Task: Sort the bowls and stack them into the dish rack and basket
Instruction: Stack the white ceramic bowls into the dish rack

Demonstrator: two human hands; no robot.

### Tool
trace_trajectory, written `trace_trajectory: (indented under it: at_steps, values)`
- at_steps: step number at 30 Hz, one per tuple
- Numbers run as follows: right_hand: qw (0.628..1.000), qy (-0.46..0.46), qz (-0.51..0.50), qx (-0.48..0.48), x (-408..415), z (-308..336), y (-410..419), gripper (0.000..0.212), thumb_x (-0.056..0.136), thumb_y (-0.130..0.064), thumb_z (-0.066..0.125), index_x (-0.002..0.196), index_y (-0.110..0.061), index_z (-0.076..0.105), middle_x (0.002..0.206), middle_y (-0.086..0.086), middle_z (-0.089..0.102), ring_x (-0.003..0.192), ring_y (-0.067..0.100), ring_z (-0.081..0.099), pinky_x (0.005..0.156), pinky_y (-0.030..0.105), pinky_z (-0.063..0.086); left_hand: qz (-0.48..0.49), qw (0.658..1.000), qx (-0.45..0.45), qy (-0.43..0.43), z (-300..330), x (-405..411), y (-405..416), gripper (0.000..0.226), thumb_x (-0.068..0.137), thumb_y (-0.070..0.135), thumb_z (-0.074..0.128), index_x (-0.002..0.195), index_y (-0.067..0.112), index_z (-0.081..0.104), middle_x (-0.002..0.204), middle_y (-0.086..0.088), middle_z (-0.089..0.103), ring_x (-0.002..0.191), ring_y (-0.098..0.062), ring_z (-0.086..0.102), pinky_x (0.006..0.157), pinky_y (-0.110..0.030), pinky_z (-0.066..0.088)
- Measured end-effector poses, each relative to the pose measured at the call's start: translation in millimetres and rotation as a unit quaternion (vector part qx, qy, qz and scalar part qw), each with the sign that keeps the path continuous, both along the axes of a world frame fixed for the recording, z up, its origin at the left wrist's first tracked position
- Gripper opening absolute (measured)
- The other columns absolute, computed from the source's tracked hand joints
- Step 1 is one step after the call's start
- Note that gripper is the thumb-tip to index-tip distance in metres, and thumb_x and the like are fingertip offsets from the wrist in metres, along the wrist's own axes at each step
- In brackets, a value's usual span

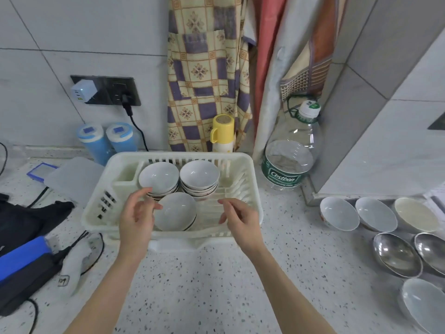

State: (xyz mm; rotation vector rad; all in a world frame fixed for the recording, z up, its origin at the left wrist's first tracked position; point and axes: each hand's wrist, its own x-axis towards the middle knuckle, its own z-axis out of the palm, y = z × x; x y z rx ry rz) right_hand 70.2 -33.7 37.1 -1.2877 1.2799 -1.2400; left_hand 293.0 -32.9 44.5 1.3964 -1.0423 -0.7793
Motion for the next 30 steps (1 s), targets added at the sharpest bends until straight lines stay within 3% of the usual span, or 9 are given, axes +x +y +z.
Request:
trace_trajectory:
  at_steps: [2, 5, 11, 15, 20, 24, 30]
  values:
    - [1.000, 0.009, -0.028, 0.009, -40.8, -2.2, 11.4, 0.022, 0.096, -0.021, 0.055, 0.091, -0.034, 0.073, 0.062, -0.001, 0.068, 0.051, -0.001, 0.052, 0.054, 0.012, 0.041, -0.027, 0.999, -0.023, 0.025, 1.0, -42.7, 16.4, 0.038, 0.100, 0.009, 0.051, 0.098, 0.043, 0.066, 0.073, 0.007, 0.069, 0.051, 0.000, 0.048, 0.047, -0.014, 0.039]
    - [0.996, 0.017, -0.083, 0.029, -110.2, -3.7, 24.9, 0.021, 0.096, -0.025, 0.054, 0.092, -0.032, 0.073, 0.062, 0.000, 0.068, 0.049, 0.003, 0.048, 0.054, 0.016, 0.041, -0.101, 0.995, -0.016, 0.023, -7.5, -120.3, 35.1, 0.027, 0.097, 0.012, 0.054, 0.101, 0.035, 0.066, 0.073, 0.002, 0.067, 0.052, 0.002, 0.052, 0.049, -0.010, 0.040]
    - [0.981, -0.011, -0.175, 0.080, -238.2, -12.8, 54.3, 0.022, 0.096, -0.023, 0.058, 0.084, -0.029, 0.075, 0.061, 0.003, 0.067, 0.051, 0.004, 0.047, 0.055, 0.023, 0.040, -0.236, 0.958, 0.157, -0.032, -49.9, -283.7, 36.3, 0.013, 0.094, 0.032, 0.063, 0.106, 0.037, 0.063, 0.078, 0.007, 0.073, 0.055, -0.002, 0.059, 0.052, -0.015, 0.045]
    - [0.969, -0.041, -0.219, 0.106, -303.9, -19.8, 74.0, 0.024, 0.094, -0.020, 0.058, 0.082, -0.029, 0.076, 0.059, 0.002, 0.064, 0.051, 0.006, 0.045, 0.052, 0.019, 0.039, -0.220, 0.916, 0.333, 0.033, -72.4, -371.8, 11.2, 0.040, 0.094, 0.043, 0.058, 0.127, 0.024, 0.049, 0.089, -0.002, 0.075, 0.049, -0.010, 0.047, 0.046, -0.020, 0.041]
    - [0.953, -0.080, -0.264, 0.129, -367.4, -24.0, 89.8, 0.025, 0.091, -0.012, 0.061, 0.069, -0.015, 0.073, 0.053, 0.000, 0.055, 0.049, 0.007, 0.045, 0.051, 0.017, 0.040, -0.151, 0.896, 0.411, 0.075, -95.7, -440.6, -13.0, 0.062, 0.092, 0.046, 0.058, 0.143, 0.018, 0.035, 0.096, -0.009, 0.073, 0.053, -0.015, 0.046, 0.037, -0.016, 0.029]
    - [0.951, -0.078, -0.269, 0.128, -399.2, -30.8, 108.3, 0.024, 0.091, -0.013, 0.059, 0.073, -0.015, 0.074, 0.054, 0.002, 0.053, 0.047, 0.007, 0.042, 0.046, 0.014, 0.035, -0.110, 0.889, 0.412, 0.168, -110.5, -463.3, -23.2, 0.042, 0.095, 0.035, 0.059, 0.130, 0.015, 0.045, 0.094, -0.016, 0.074, 0.048, -0.016, 0.050, 0.035, -0.016, 0.026]
    - [0.944, -0.074, -0.291, 0.140, -423.8, -42.6, 131.9, 0.027, 0.095, -0.009, 0.053, 0.083, -0.015, 0.076, 0.057, 0.007, 0.058, 0.044, 0.008, 0.034, 0.043, 0.014, 0.033, -0.109, 0.897, 0.388, 0.179, -111.0, -473.7, -31.5, 0.033, 0.092, 0.004, 0.043, 0.123, 0.007, 0.054, 0.097, -0.028, 0.070, 0.046, -0.011, 0.034, 0.037, -0.017, 0.023]
